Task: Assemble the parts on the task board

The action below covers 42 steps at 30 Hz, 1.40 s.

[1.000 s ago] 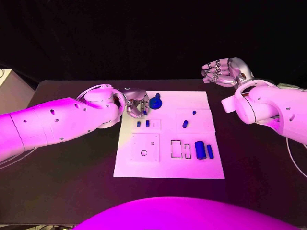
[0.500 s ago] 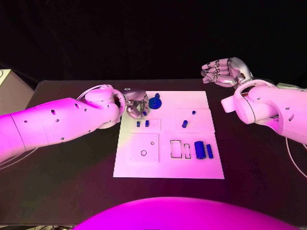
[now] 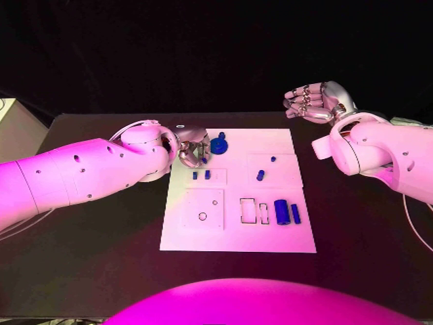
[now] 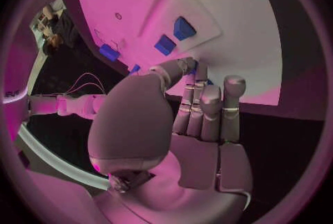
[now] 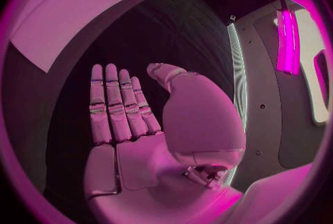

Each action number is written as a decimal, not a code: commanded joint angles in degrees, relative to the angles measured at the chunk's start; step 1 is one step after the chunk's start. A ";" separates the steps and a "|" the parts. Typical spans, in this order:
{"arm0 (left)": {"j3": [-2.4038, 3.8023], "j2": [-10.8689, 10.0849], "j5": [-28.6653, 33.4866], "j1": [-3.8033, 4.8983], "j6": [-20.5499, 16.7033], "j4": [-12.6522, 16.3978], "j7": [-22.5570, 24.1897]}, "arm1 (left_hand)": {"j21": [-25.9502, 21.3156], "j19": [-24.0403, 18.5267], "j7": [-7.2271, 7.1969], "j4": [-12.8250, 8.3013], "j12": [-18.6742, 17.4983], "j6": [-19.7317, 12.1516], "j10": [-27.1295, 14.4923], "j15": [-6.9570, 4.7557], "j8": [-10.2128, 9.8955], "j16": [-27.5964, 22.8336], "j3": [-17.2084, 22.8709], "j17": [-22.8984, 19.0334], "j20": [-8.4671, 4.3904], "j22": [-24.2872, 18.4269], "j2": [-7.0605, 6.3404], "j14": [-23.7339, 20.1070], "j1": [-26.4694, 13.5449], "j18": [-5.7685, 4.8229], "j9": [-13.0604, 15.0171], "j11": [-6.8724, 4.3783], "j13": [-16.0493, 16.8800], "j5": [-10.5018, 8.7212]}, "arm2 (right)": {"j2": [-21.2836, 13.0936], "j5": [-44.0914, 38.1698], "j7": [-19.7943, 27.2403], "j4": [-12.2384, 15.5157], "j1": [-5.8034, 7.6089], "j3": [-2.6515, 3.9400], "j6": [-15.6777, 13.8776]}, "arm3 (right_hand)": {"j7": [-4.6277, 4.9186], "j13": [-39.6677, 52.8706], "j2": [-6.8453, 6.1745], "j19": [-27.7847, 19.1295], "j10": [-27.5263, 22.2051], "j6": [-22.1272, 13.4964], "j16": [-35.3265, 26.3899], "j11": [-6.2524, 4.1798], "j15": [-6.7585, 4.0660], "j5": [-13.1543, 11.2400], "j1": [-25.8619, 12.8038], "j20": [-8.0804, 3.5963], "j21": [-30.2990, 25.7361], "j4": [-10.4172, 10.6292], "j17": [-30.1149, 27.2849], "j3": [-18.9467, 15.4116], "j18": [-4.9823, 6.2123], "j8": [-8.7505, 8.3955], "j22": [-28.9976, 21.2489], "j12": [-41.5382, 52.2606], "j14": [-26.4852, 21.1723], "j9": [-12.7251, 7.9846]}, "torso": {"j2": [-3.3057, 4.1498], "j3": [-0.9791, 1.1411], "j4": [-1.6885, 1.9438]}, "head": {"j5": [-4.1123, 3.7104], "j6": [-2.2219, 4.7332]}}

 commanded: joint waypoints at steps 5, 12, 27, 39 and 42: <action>-0.22 -0.08 0.24 -0.32 0.73 0.18 0.20 | -0.86 -0.94 0.19 0.09 -1.09 -0.41 -0.11 -0.08 -0.62 0.05 -0.82 -0.99 0.02 -0.77 -0.23 -0.72 -0.91 -0.34 -0.08 0.32 0.11 -0.39 | -0.02 -0.15 0.73 0.07 -0.05 0.01 0.82 | 0.68 -0.08 0.27 0.00 0.14 0.53 -0.12 0.01 0.05 0.32 -0.51 0.27 -0.17 -0.32 -0.06 0.06 0.35 -0.17 -0.05 -0.17 0.32 -0.05 | -0.05 -0.04 0.04 | -0.02 0.01; -0.22 -0.32 0.47 -0.38 -0.69 0.45 0.48 | -1.86 -1.69 0.66 0.26 -1.91 -2.53 -0.41 0.25 -2.40 -0.22 -1.07 -1.98 0.24 -1.81 -0.85 -1.44 -1.29 -0.16 -0.71 0.71 0.37 -0.29 | -0.04 -0.15 0.67 0.03 -0.07 0.01 0.87 | 0.74 -0.08 0.26 -0.03 0.23 0.54 -0.26 0.04 0.09 0.31 -0.60 0.31 -0.16 -0.36 -0.23 0.04 0.35 -0.29 -0.31 -0.37 0.33 -0.10 | -0.03 -0.10 0.02 | 0.03 0.01; -0.20 -0.61 0.52 -0.41 -1.51 0.87 0.03 | -2.22 -1.71 0.91 0.37 -2.15 -3.86 -0.38 0.40 -3.55 -0.26 -1.08 -2.24 0.42 -2.10 -1.17 -1.65 -1.41 -0.11 -1.15 0.84 0.68 -0.22 | -0.04 -0.15 0.61 0.02 -0.13 0.01 0.78 | 0.80 -0.08 0.21 -0.12 0.26 0.52 -0.47 0.10 0.16 0.30 -0.68 0.36 -0.18 -0.43 -0.44 -0.01 0.34 -0.43 -0.61 -0.63 0.24 -0.17 | 0.00 -0.08 -0.01 | 0.09 0.01; -0.17 -0.73 0.02 -0.42 -1.69 0.49 -0.86 | -2.44 -1.23 1.01 0.50 -2.09 -6.78 0.43 0.07 -5.64 -0.14 -1.01 -2.08 0.29 -2.14 -1.43 -1.47 -1.24 -0.12 -2.05 0.39 1.46 -0.22 | -0.08 -0.15 0.32 0.06 -0.17 0.01 0.85 | 1.21 -0.11 0.18 -0.97 -0.17 0.79 -1.57 0.53 0.63 0.26 -0.83 0.78 -0.21 -0.89 -1.48 -0.15 0.29 -0.93 -2.06 -2.02 -0.53 -0.41 | -0.02 -0.02 -0.02 | 0.06 0.01; -0.16 -0.77 -0.17 -0.42 -1.70 0.18 -1.09 | -2.36 -1.00 0.91 0.47 -1.94 -7.39 0.68 -0.04 -6.02 -0.01 -1.12 -1.72 0.21 -1.98 -1.60 -1.25 -1.18 -0.17 -2.24 0.21 1.70 -0.21 | -0.13 -0.17 0.24 0.08 -0.19 0.01 0.87 | 1.26 -0.11 0.18 -1.10 -0.46 0.89 -1.73 0.62 0.71 0.24 -0.80 0.86 -0.19 -1.03 -1.66 -0.20 0.29 -1.01 -2.34 -2.38 -0.59 -0.45 | -0.03 -0.01 -0.01 | 0.06 0.01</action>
